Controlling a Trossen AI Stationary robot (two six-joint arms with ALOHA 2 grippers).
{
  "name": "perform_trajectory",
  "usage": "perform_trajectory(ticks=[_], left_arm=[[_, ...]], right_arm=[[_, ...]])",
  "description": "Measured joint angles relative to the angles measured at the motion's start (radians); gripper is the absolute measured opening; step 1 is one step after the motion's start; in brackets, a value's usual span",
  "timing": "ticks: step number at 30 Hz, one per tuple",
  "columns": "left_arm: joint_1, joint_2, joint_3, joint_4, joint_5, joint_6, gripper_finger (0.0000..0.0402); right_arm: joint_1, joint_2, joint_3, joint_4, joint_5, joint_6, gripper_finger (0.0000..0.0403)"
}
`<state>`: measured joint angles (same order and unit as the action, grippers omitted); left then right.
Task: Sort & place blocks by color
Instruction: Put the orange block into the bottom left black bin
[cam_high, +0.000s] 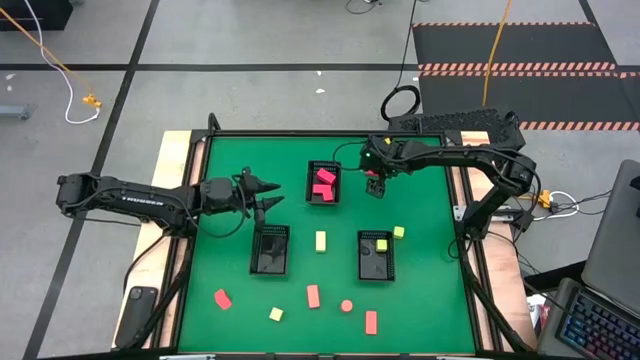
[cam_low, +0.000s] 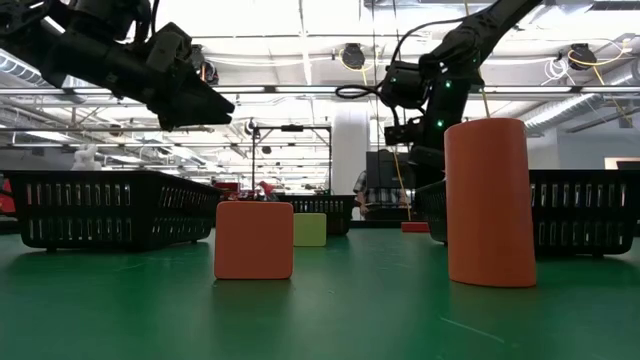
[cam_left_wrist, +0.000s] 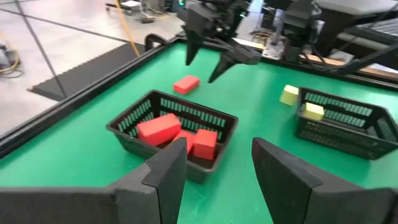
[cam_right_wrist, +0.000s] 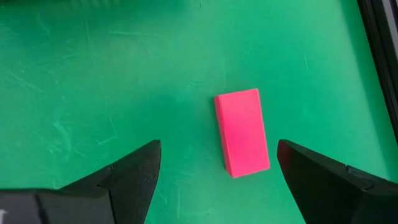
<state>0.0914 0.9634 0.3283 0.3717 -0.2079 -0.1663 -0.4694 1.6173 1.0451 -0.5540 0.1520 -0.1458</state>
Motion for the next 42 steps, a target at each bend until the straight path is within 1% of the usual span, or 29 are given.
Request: perform_trajectory(ticks=[4, 7, 10, 12, 15, 21, 27, 32, 37, 39, 42], left_arm=[[0.000, 0.000, 0.000, 0.018, -0.063, 0.014, 0.0184], [0.003, 0.000, 0.000, 0.079, -0.106, 0.057, 0.0184], [0.016, 0.000, 0.001, 0.146, -0.108, 0.101, 0.0184], [0.027, 0.000, 0.001, 0.163, -0.108, 0.116, 0.0184], [0.039, 0.000, 0.001, 0.150, -0.108, 0.101, 0.0184], [0.038, 0.000, 0.001, 0.020, -0.107, 0.056, 0.0184], [0.022, 0.000, 0.001, -0.009, -0.107, -0.017, 0.0184], [-0.006, 0.001, 0.001, -0.007, -0.105, -0.032, 0.0184], [-0.037, 0.001, 0.001, 0.041, -0.103, -0.058, 0.0184], [-0.057, 0.000, 0.003, 0.060, -0.078, -0.059, 0.0184], [-0.105, 0.000, 0.034, 0.022, -0.044, -0.025, 0.0184]], right_arm=[[0.000, 0.000, 0.000, 0.012, 0.000, -0.005, 0.0313], [0.000, 0.000, 0.000, 0.002, 0.000, 0.003, 0.0313], [0.003, 0.000, 0.000, 0.002, 0.000, 0.030, 0.0313], [0.007, -0.005, 0.000, 0.002, 0.000, 0.049, 0.0313], [0.014, -0.021, 0.000, 0.001, 0.000, 0.085, 0.0313], [0.038, -0.081, 0.000, -0.069, 0.003, 0.166, 0.0313], [0.116, -0.170, 0.000, -0.221, 0.006, 0.165, 0.0313], [0.196, -0.258, -0.011, -0.329, 0.008, 0.219, 0.0313], [0.286, -0.364, -0.070, -0.314, 0.006, 0.301, 0.0313], [0.330, -0.405, -0.099, -0.275, 0.006, 0.334, 0.0313], [0.403, -0.445, -0.133, -0.211, 0.007, 0.361, 0.0313]])
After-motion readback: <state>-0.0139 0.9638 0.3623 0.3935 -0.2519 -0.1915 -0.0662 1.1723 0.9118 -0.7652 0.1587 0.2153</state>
